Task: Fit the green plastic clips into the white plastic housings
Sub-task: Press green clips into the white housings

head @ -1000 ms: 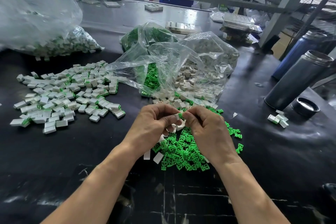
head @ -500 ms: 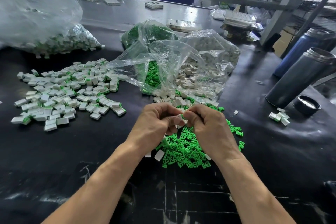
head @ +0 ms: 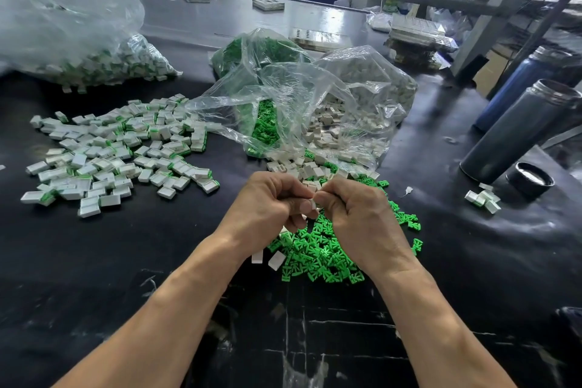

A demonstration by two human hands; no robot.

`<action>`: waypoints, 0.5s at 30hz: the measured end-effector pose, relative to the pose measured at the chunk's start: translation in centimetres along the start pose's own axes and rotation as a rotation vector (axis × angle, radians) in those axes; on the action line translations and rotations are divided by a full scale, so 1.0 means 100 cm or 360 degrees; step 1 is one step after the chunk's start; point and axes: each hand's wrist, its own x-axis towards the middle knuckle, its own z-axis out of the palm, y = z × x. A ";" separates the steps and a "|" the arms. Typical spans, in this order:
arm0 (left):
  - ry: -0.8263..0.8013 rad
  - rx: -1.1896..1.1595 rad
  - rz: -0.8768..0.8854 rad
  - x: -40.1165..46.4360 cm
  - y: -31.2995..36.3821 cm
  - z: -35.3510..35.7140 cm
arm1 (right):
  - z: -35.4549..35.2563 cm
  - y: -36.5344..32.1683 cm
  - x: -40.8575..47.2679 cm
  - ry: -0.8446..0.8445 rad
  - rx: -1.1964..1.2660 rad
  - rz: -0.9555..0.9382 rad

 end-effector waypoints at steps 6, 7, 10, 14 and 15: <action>0.0082 -0.0104 0.0042 0.002 0.003 0.004 | 0.006 0.000 0.000 0.0148 0.0533 0.0250; 0.0081 -0.0094 0.0048 0.003 0.004 0.004 | 0.007 -0.001 0.000 0.0197 0.0638 0.0322; 0.0081 -0.0073 0.0075 0.004 0.001 0.007 | 0.009 0.000 0.002 0.0299 0.0700 0.0494; 0.0085 -0.0131 0.0135 0.004 0.002 0.013 | 0.011 -0.011 0.001 0.0082 0.0940 0.0629; 0.0073 -0.0180 0.0149 0.004 0.002 0.014 | 0.011 -0.014 0.000 0.0031 0.0984 0.0646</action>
